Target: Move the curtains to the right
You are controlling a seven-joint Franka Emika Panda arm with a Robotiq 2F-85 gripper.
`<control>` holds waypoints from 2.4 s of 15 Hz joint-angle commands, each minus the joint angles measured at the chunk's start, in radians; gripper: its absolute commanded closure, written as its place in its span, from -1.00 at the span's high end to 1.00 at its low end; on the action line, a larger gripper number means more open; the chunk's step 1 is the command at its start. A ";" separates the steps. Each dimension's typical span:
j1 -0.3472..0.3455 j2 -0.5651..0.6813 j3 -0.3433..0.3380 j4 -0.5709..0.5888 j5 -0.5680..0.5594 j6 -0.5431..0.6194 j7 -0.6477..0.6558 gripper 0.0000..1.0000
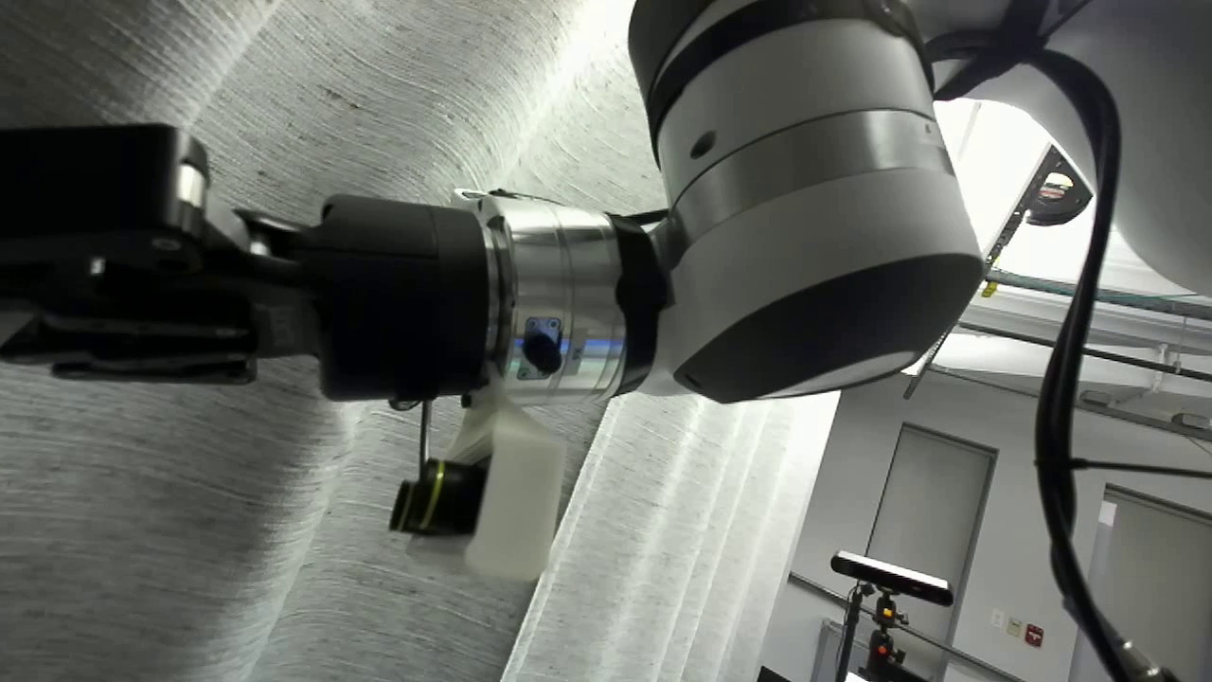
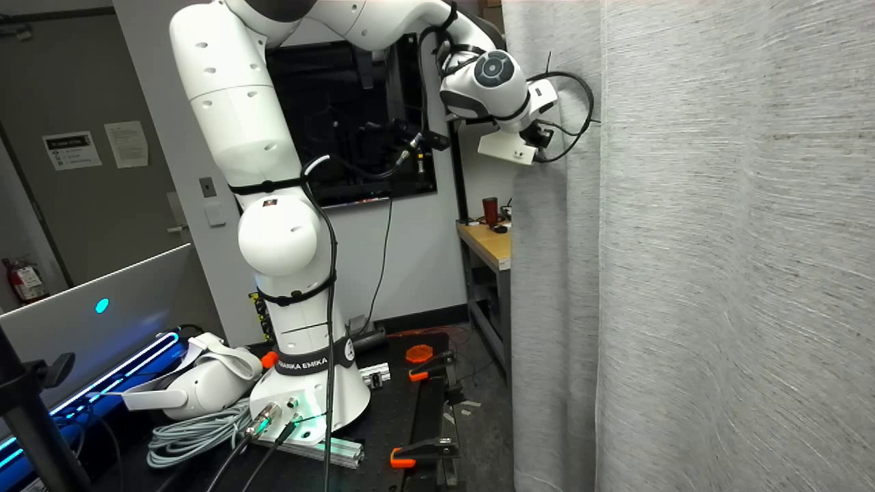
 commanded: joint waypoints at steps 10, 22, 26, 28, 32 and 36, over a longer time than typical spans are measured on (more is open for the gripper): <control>0.004 0.027 0.034 0.071 0.231 0.354 -0.159 -0.99; -0.163 0.127 -0.201 0.219 0.124 0.659 -0.020 -0.99; -0.245 0.168 -0.295 0.262 0.132 0.663 0.005 -0.99; -0.284 0.177 -0.336 0.280 0.138 0.651 0.030 -0.99; -0.335 0.259 -0.378 0.378 0.118 0.678 0.104 -0.99; -0.394 0.330 -0.387 0.457 0.078 0.686 0.144 -0.99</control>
